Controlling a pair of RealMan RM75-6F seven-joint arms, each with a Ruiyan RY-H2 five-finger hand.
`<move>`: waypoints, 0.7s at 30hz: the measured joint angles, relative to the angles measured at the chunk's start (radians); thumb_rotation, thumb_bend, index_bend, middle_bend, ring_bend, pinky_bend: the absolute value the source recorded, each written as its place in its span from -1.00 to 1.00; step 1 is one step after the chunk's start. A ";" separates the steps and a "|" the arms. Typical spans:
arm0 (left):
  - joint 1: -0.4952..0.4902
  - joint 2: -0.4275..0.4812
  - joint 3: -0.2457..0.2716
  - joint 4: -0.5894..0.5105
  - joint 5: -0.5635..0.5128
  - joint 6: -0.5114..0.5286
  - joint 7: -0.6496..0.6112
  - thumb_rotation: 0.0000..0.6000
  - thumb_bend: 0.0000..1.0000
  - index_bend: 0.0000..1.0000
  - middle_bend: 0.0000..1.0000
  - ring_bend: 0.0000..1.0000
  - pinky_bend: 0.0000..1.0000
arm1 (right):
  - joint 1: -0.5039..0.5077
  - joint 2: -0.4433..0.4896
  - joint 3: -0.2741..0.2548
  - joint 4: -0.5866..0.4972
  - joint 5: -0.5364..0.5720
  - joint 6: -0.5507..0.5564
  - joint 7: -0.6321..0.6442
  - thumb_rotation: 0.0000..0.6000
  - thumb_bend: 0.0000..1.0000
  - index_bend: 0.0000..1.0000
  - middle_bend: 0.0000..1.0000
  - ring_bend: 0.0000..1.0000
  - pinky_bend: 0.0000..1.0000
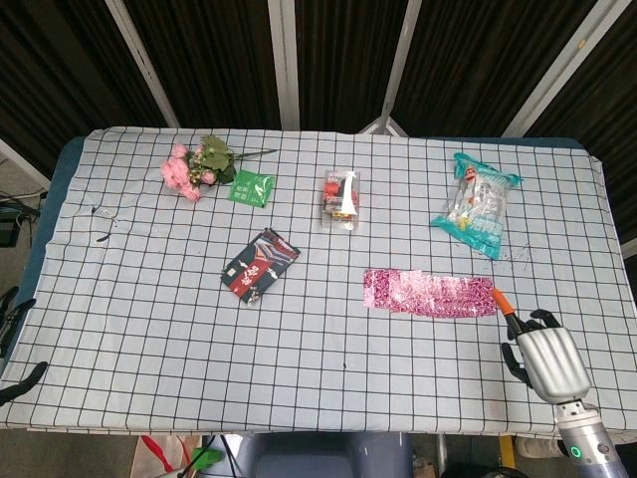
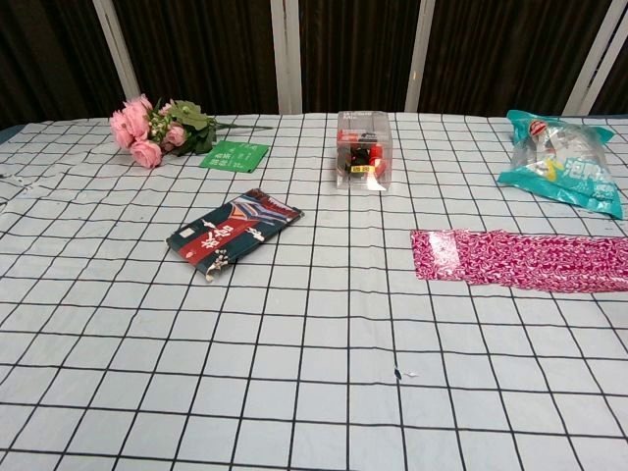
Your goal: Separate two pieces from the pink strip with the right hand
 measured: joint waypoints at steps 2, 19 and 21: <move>0.000 0.001 -0.001 -0.001 -0.003 0.000 -0.001 1.00 -0.31 -0.70 -1.00 -1.00 -0.83 | 0.026 -0.006 0.010 -0.017 0.016 -0.041 -0.042 1.00 0.12 -0.94 0.39 0.48 0.21; -0.006 0.005 -0.009 -0.002 -0.028 -0.015 -0.002 1.00 -0.31 -0.70 -1.00 -1.00 -0.83 | 0.247 -0.167 0.076 -0.049 0.273 -0.377 -0.354 1.00 0.58 -0.88 0.58 0.66 0.39; -0.008 0.006 -0.012 -0.001 -0.034 -0.017 -0.003 1.00 -0.31 -0.70 -1.00 -1.00 -0.83 | 0.271 -0.196 0.083 -0.044 0.313 -0.399 -0.393 1.00 0.58 -0.88 0.59 0.66 0.39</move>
